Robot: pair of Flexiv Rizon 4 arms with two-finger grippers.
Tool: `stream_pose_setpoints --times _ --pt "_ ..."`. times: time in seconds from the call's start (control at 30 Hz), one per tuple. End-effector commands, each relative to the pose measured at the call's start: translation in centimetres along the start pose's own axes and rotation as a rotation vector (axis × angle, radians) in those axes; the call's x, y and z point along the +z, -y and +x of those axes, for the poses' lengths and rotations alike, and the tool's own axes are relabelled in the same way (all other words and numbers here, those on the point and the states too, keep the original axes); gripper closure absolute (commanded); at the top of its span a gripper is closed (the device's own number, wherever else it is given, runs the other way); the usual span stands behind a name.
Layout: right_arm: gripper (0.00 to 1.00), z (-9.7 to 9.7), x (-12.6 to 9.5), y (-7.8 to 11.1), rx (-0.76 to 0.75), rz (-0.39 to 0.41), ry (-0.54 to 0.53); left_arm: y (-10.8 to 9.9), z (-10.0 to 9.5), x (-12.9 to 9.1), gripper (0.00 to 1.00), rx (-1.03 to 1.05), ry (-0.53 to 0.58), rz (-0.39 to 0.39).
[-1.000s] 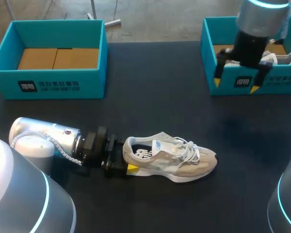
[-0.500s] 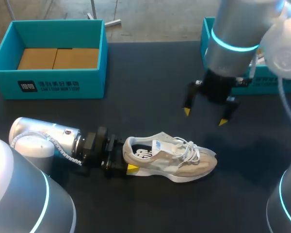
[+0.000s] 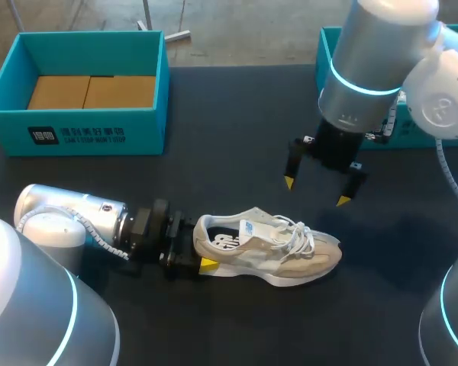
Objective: Take the shoe out of the shoebox, open the shoe tongue, remove and reinsert the insole, then place the shoe into the shoebox
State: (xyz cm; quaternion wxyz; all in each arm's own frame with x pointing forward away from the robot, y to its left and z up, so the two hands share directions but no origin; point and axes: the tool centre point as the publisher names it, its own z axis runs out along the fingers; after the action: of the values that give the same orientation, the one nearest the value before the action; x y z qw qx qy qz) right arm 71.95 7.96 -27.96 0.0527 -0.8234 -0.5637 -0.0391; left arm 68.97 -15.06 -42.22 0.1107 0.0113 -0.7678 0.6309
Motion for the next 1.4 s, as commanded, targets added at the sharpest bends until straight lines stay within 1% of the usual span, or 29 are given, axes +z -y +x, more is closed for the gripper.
stream_pose_setpoints --times 0.03,0.13,0.47,0.7,0.8,0.87,1.27,1.4 --pt "0.0 0.1 0.1 0.0 0.0 0.0 -0.001 -0.4 -0.2 -0.1 1.0 -0.001 0.002 0.001" --pt "0.0 0.1 0.1 0.0 0.0 0.0 -0.001 -0.4 -0.2 -0.1 1.0 -0.001 0.002 0.001" --pt "0.0 4.9 1.0 3.4 -0.074 0.009 0.039 -0.4 -0.2 -0.1 1.0 -0.001 0.002 0.001" --pt "0.0 7.2 0.6 5.4 -0.09 -0.012 0.067 -0.4 -0.2 -0.1 1.0 -0.001 0.002 0.001" --pt "0.0 7.7 0.8 6.2 -0.097 -0.012 0.06 -0.4 -0.2 -0.1 1.0 -0.001 0.002 0.001" --pt "0.0 7.7 0.8 6.5 -0.084 0.007 0.051 -0.4 -0.2 -0.1 1.0 -0.001 0.002 0.001" --pt "0.0 7.7 0.8 6.5 -0.084 0.007 0.051 -0.4 -0.2 -0.1 1.0 -0.001 0.002 0.001" --pt "0.0 8.8 1.9 7.3 -0.085 -0.024 0.126 -0.4 -0.2 -0.1 1.0 -0.001 0.002 0.001"
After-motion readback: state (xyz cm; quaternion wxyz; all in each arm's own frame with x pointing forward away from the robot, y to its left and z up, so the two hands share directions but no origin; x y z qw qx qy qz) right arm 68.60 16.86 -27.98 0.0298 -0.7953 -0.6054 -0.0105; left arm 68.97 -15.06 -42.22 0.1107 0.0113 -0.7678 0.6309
